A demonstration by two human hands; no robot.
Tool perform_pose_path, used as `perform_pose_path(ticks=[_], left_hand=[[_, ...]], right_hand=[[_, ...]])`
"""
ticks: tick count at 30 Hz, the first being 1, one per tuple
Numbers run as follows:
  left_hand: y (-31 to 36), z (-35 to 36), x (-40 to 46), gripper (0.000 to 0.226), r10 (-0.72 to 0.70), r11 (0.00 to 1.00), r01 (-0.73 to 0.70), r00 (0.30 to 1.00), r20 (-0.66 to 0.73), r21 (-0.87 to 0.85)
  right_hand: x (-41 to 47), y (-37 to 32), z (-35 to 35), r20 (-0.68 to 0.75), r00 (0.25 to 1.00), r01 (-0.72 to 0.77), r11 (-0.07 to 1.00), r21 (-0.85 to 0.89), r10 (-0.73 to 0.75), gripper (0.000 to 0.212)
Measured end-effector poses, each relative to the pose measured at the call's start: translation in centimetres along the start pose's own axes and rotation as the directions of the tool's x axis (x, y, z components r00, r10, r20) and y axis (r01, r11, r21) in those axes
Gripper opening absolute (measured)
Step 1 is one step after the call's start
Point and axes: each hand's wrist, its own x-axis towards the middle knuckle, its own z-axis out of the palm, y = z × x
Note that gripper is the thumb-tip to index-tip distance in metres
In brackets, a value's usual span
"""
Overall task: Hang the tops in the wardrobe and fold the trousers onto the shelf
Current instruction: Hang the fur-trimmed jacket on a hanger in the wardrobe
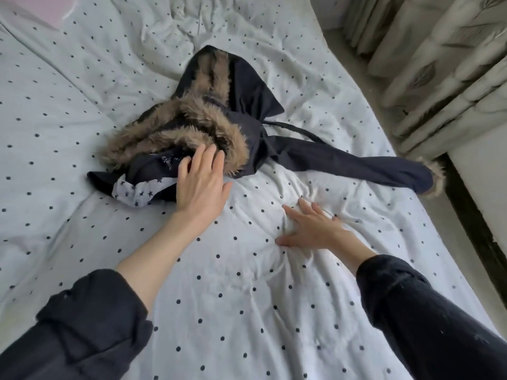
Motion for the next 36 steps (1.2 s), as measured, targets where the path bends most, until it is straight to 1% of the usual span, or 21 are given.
perform_pose_path(ticks=[1,3,6,8,10,12,14,16,19,22,23,24,25,26,27,29,31,33,34,35,36], left_hand=[[-0.2,0.7,0.9,0.058,-0.018,1.0,0.018,1.0,0.019,0.01],[0.0,1.8,1.9,0.043,-0.004,1.0,0.004,1.0,-0.005,0.006],[0.5,2.3,1.6,0.016,0.045,0.998,-0.049,0.992,-0.115,-0.036],[0.9,2.0,0.2,0.012,0.038,0.994,-0.055,0.982,-0.183,-0.092],[2.0,1.0,-2.4,0.018,-0.001,0.986,-0.034,0.978,-0.211,-0.162],[3.1,0.2,-5.0,0.02,-0.006,0.974,-0.041,0.979,-0.206,-0.221],[4.3,-1.0,-7.6,0.022,0.027,0.963,-0.072,0.985,-0.172,-0.259],[5.3,-2.3,-9.8,0.024,0.083,0.953,-0.123,0.985,-0.154,-0.275],[7.0,-4.0,-13.0,0.024,0.171,0.931,-0.206,0.976,-0.136,-0.303],[9.4,-5.0,-17.3,0.016,0.293,0.875,-0.322,0.947,-0.134,-0.361],[10.3,-5.2,-19.1,0.018,0.327,0.852,-0.353,0.936,-0.134,-0.387],[11.1,-5.5,-20.7,0.023,0.363,0.825,-0.39,0.92,-0.145,-0.408],[11.7,-5.7,-22.1,0.027,0.401,0.801,-0.42,0.905,-0.141,-0.427],[12.2,-5.7,-23.5,0.028,0.444,0.772,-0.448,0.888,-0.122,-0.451],[12.5,-5.6,-24.8,0.029,0.494,0.75,-0.475,0.865,-0.089,-0.46],[12.5,-5.1,-26.4,0.029,0.57,0.732,-0.509,0.822,-0.003,-0.452],[12.0,-5.0,-27.2,0.024,0.588,0.751,-0.472,0.796,0.143,-0.461],[10.7,-4.6,-27.2,0.025,0.526,0.803,-0.365,0.805,0.275,-0.471],[9.7,-4.4,-26.8,0.027,0.491,0.814,-0.327,0.828,0.27,-0.48],[8.8,-4.5,-26.2,0.026,0.459,0.817,-0.31,0.86,0.224,-0.487],[7.6,-4.6,-25.5,0.024,0.403,0.826,-0.307,0.908,0.114,-0.473]], right_hand=[[0.5,0.1,-0.2,0.025,1.0,0.004,1.0,0.013,-0.005,0.097],[1.4,0.4,-0.6,0.073,0.997,0.007,0.999,0.031,-0.01,0.099],[1.9,0.5,-0.8,0.097,0.995,0.02,0.998,0.053,-0.025,0.1],[1.3,0.5,-0.7,0.068,0.997,0.015,0.997,0.082,-0.021,0.098],[-0.2,0.2,-0.2,-0.028,1.0,0.011,0.995,0.102,-0.008,0.092],[-1.8,0.0,0.7,-0.181,0.984,0.029,0.994,0.108,-0.009,0.081],[-4.4,-0.2,1.6,-0.328,0.944,0.083,0.984,0.158,-0.027,0.064],[-7.0,0.0,2.4,-0.412,0.911,0.159,0.952,0.261,-0.04,0.048],[-10.9,0.1,3.2,-0.442,0.896,0.204,0.849,0.488,0.038,0.037],[-15.1,-0.5,3.6,-0.428,0.888,0.231,0.639,0.733,0.17,0.034],[-16.6,-0.7,4.0,-0.411,0.893,0.245,0.569,0.785,0.183,0.031],[-18.2,-1.0,4.5,-0.404,0.898,0.26,0.533,0.805,0.173,0.026],[-19.6,-1.4,5.0,-0.397,0.906,0.26,0.544,0.798,0.149,0.024],[-20.7,-1.7,5.7,-0.38,0.916,0.241,0.585,0.775,0.127,0.026],[-21.3,-1.7,6.5,-0.363,0.925,0.207,0.66,0.722,0.107,0.034],[-21.4,-1.9,8.3,-0.307,0.95,0.132,0.832,0.539,0.048,0.047],[-20.9,-2.2,10.0,-0.214,0.976,0.031,0.942,0.333,0.043,0.04],[-20.7,-2.3,11.4,-0.129,0.987,-0.059,0.961,0.269,0.097,0.032],[-20.8,-2.2,12.0,-0.11,0.986,-0.085,0.951,0.296,0.122,0.029],[-21.0,-2.1,12.4,-0.121,0.982,-0.098,0.934,0.344,0.148,0.024],[-21.2,-2.0,12.6,-0.164,0.972,-0.09,0.913,0.397,0.167,0.018]])
